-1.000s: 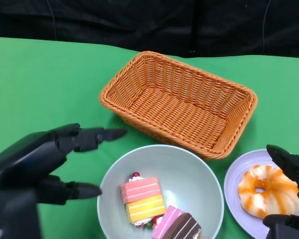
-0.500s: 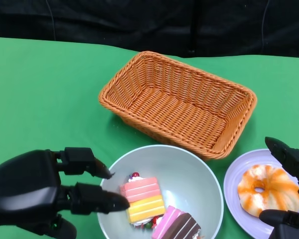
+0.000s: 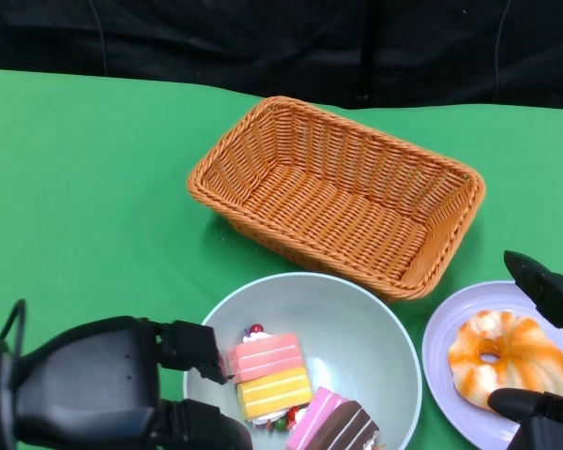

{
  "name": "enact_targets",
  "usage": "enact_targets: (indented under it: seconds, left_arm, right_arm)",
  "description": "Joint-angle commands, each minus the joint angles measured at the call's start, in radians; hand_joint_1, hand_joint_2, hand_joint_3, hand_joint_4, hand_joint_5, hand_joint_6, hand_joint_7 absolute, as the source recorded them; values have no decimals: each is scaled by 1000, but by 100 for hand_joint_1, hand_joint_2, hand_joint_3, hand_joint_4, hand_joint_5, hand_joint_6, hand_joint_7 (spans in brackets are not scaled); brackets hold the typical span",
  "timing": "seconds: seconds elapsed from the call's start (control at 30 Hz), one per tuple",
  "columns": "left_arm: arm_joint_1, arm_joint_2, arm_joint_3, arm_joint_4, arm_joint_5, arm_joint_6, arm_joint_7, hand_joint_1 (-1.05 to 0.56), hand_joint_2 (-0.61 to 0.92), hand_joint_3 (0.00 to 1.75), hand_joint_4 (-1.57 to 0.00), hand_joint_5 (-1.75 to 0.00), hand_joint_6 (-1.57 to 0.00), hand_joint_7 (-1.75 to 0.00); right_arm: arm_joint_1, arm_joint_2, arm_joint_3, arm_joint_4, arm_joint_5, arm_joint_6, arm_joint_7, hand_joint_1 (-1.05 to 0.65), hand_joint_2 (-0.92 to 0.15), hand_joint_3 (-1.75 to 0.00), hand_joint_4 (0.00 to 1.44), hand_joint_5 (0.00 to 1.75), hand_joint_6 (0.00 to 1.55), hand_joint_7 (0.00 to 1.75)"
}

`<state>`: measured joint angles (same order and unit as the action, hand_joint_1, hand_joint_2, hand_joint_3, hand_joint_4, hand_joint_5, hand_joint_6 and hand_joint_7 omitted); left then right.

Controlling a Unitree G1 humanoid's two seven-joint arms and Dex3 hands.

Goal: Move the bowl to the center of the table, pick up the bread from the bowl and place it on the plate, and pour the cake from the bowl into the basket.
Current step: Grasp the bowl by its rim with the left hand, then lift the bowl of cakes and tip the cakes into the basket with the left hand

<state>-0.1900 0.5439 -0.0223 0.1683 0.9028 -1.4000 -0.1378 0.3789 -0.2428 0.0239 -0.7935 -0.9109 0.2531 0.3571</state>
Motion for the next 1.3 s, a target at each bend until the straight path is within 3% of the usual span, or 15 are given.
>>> enact_targets:
  seconds: [0.03, 0.3, 0.47, 0.53, 0.63, 0.7, 0.77, 0.8, 0.83, 0.9, 1.07, 1.17, 1.3]
  left_arm:
    - [-27, 4, -21, -15, 124, 20, 75, -50, 87, 1, -44, -68, -73, -7]
    - [-71, 52, -181, -26, 378, 169, 319, -44, 84, 0, -46, -86, -83, -6]
    - [-144, 74, -322, 80, 435, 254, 460, -40, 82, 0, -82, -72, -111, -8]
    - [-191, 79, -392, 137, 479, 275, 577, -40, 79, 0, -88, -92, -121, -8]
    - [-246, 92, -499, 191, 571, 356, 800, -41, 81, 0, -89, -149, -133, -9]
    - [-282, 108, -569, 219, 623, 407, 952, -40, 83, 1, -89, -166, -137, -13]
    - [-312, 122, -623, 241, 643, 432, 1081, -39, 85, 1, -89, -172, -138, -15]
    - [-325, 130, -646, 243, 650, 442, 1164, -38, 88, 1, -91, -174, -117, -63]
    - [-336, 137, -667, 247, 657, 452, 1228, -37, 89, 1, -92, -174, -101, -95]
    - [-332, 169, -679, 213, 632, 446, 1276, -34, 91, 2, -92, -175, -85, -127]
    - [-303, 243, -659, 136, 530, 423, 1216, -32, 92, 4, -91, -175, -80, -138]
    - [-263, 303, -611, 79, 437, 399, 1154, -28, 90, 3, -93, -175, -83, -142]
    - [-212, 331, -565, 39, 389, 396, 1181, -27, 91, 5, -95, -175, -81, -154]
  right_arm:
    - [2, 7, -11, -29, 13, 3, 3, -72, -92, -31, 0, 46, 10, 2]
    - [25, 32, -6, -91, 39, 4, 10, -70, -92, -31, 0, 49, 10, 2]
    - [38, 53, -2, -107, 43, 0, 4, -69, -92, -29, 0, 57, 14, 4]
    - [38, 69, -4, -105, 60, -11, -19, -68, -92, -27, 2, 60, 16, 5]
    - [39, 111, -12, -61, 136, -100, -160, -56, -92, -14, 14, 74, 32, 13]
    - [46, 133, -19, -20, 186, -183, -264, -54, -92, -14, 22, 80, 39, 17]
    - [52, 142, -29, 14, 224, -249, -333, -53, -92, -15, 25, 82, 41, 18]
    - [53, 143, -37, 30, 243, -278, -360, -53, -92, -21, 29, 85, 42, 20]
    - [55, 143, -44, 43, 258, -301, -381, -52, -92, -23, 31, 87, 42, 20]
    - [61, 140, -55, 54, 272, -326, -402, -50, -92, -25, 33, 89, 42, 21]
    - [60, 142, -69, 80, 304, -374, -440, -46, -92, -22, 36, 93, 42, 24]
    - [56, 141, -75, 102, 329, -409, -462, -42, -92, -20, 33, 109, 19, 75]
    - [59, 132, -70, 120, 337, -426, -456, -43, -92, -18, 34, 109, 16, 88]
